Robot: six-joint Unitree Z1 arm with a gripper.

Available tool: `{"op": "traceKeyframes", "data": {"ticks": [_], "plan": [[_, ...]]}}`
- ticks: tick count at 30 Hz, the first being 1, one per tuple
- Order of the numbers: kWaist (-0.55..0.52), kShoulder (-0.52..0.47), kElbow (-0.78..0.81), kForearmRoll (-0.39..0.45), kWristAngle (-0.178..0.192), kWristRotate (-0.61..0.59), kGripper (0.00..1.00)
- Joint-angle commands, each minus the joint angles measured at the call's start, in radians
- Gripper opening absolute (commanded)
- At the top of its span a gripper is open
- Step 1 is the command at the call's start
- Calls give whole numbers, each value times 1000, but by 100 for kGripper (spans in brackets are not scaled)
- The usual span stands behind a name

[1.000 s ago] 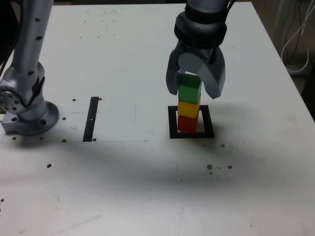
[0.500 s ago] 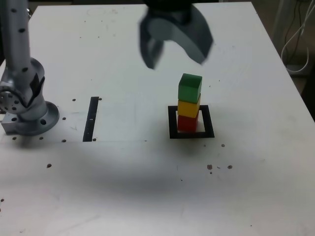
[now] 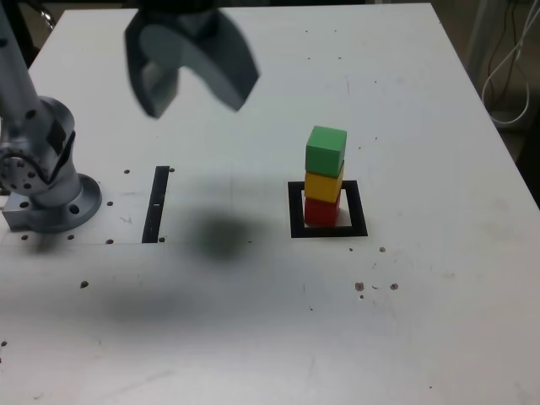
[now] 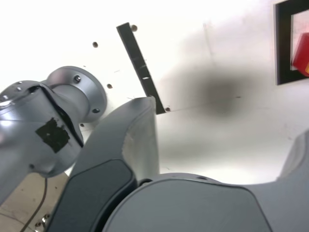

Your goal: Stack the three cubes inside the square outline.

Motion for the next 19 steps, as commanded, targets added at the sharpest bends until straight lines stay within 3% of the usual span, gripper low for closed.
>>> {"op": "traceKeyframes", "data": {"ticks": [1, 12, 19], "plan": [[9, -26, 59, -29, -8, 1, 99], [14, -95, 442, -311, -57, -36, 99], [16, -96, 548, -386, -66, -64, 99]]}}
